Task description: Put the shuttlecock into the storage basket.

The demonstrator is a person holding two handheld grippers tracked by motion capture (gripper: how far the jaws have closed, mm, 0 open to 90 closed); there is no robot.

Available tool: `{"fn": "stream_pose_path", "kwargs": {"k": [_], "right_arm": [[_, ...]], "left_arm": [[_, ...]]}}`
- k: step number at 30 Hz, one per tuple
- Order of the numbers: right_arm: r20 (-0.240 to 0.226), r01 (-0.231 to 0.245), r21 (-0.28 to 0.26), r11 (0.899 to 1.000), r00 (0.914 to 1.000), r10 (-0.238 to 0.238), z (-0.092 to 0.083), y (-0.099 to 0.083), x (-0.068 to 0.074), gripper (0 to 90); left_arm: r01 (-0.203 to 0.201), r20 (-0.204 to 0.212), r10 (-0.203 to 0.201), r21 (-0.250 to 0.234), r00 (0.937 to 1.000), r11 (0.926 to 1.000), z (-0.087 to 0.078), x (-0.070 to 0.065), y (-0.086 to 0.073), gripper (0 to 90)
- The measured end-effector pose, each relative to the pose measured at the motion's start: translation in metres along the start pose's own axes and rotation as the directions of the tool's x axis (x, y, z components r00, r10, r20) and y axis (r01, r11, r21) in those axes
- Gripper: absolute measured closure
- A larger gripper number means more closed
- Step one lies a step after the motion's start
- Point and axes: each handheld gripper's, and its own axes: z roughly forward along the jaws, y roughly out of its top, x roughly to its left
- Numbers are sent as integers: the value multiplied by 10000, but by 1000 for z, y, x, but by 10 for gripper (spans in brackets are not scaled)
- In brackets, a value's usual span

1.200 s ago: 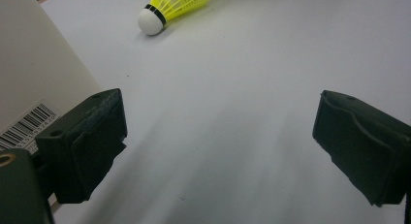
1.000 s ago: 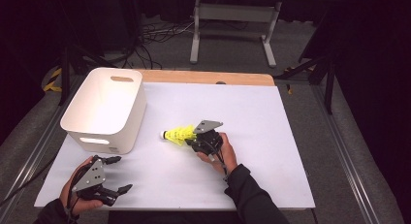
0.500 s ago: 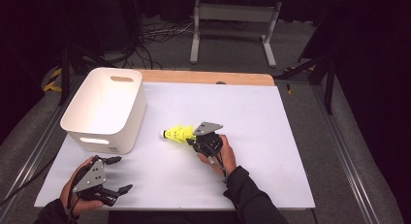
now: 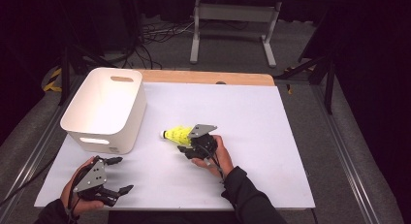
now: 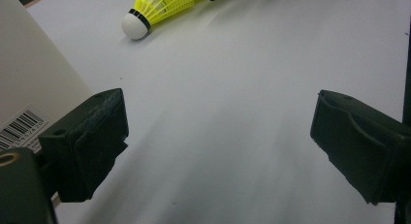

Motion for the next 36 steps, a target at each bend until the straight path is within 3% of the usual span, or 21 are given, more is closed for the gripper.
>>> {"fn": "stream_pose_path", "kwargs": {"k": [5, 10, 13, 14, 16, 18, 23, 27, 31, 36], "right_arm": [[304, -46, 87, 10000, 9995, 43, 6, 4, 5, 454], [1086, -535, 127, 9985, 9927, 518, 13, 10, 12, 495], [1598, -660, 156, 9977, 9852, 627, 20, 13, 13, 568], [1742, -662, 154, 9977, 9827, 625, 21, 14, 13, 634], [2189, -523, 242, 9983, 9747, 457, 25, 17, 11, 704], [2341, -442, 403, 9982, 9716, 336, 29, 21, 8, 776], [2463, -325, 376, 9988, 9689, 223, 39, 28, 3, 856], [2482, -184, 334, 9993, 9687, 95, 42, 31, 2, 866], [2345, -324, 85, 9994, 9717, 295, 38, 30, 1, 867], [2058, -450, -340, 9984, 9772, 511, 27, 28, 0, 867]], "left_arm": [[41, 101, -40, -52, 9999, 10000, 1, 0, 0, 69], [72, 126, -70, -93, 9999, 9999, 0, -1, 1, 67], [41, 130, -40, -97, 9999, 9999, 0, -1, 1, 67], [38, 130, -37, -95, 9999, 9999, 0, -1, 1, 67], [75, 129, -74, -93, 9999, 9999, 0, -1, 0, 66], [109, 124, -108, -80, 9999, 9999, 0, 0, 0, 66], [163, 64, -163, -31, 9998, 9999, 1, 0, 0, 69], [145, -21, -144, 13, 9999, 9999, 2, 1, 0, 72], [430, -339, -425, 118, 9985, 9990, 5, 1, 1, 92], [417, -423, -411, 136, 9983, 9990, 11, 3, 5, 94]]}}
